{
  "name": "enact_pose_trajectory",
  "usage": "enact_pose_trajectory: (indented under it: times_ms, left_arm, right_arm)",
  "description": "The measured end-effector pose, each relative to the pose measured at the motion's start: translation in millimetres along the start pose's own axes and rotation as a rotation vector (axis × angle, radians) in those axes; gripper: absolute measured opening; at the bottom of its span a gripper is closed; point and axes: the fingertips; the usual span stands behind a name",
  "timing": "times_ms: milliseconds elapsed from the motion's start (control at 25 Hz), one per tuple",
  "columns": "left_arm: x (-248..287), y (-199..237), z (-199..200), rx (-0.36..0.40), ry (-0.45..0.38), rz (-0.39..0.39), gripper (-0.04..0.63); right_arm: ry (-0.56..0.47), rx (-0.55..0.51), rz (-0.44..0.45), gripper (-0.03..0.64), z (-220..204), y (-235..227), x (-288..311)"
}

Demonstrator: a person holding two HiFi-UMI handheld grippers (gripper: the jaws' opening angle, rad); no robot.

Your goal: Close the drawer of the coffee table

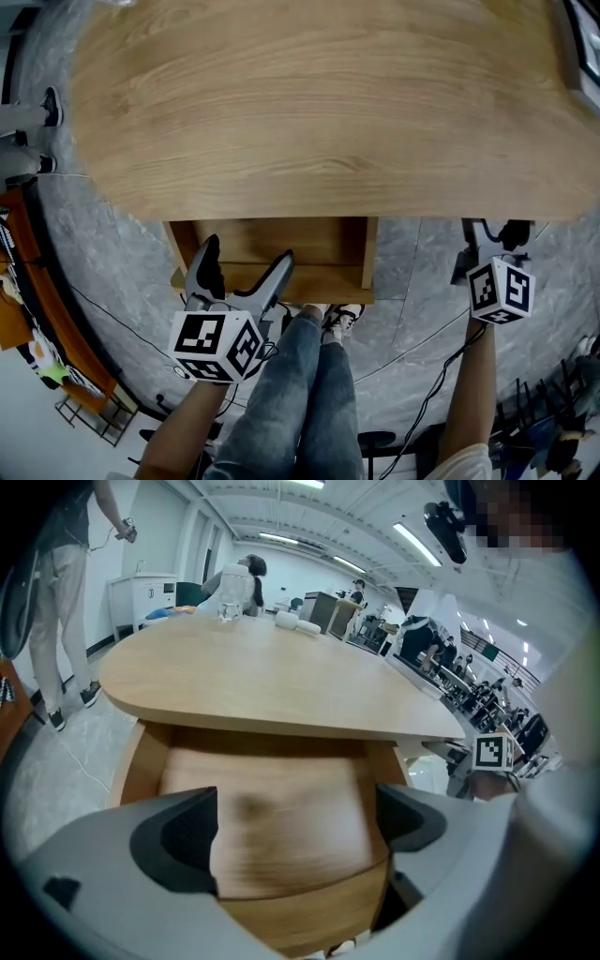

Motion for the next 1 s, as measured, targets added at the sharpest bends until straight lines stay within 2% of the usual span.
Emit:
enact_pose_trajectory:
  times_ms: [280, 440, 720, 800, 840, 1000]
  left_arm:
    - [-18, -5, -9, -0.022, -0.056, 0.001, 0.523]
    - [-34, -9, -15, -0.033, -0.09, 0.0, 0.523]
    - [-77, -25, -17, -0.069, -0.176, 0.008, 0.523]
    - [-91, -31, -18, -0.075, -0.195, 0.01, 0.523]
    - [-98, -34, -19, -0.078, -0.204, 0.012, 0.523]
    - [-126, -44, -22, -0.098, -0.239, 0.016, 0.523]
  right_arm:
    - [0.029, 0.004, 0.011, 0.555, -15, 6, -30]
    - [0.003, 0.043, 0.013, 0.548, -5, 11, -61]
    - [-0.085, 0.089, 0.051, 0.397, 39, 41, -123]
    - [-0.11, 0.09, 0.039, 0.298, 52, 48, -141]
    - [-0.12, 0.091, 0.035, 0.275, 57, 52, -150]
    - [-0.14, 0.097, 0.039, 0.242, 76, 70, -184]
Point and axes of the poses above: the fingertips, and each gripper's own axes: x forward along the fingers, y to its left, z out of its top, and after that the axes turned 7 degrees about -x, right-handed
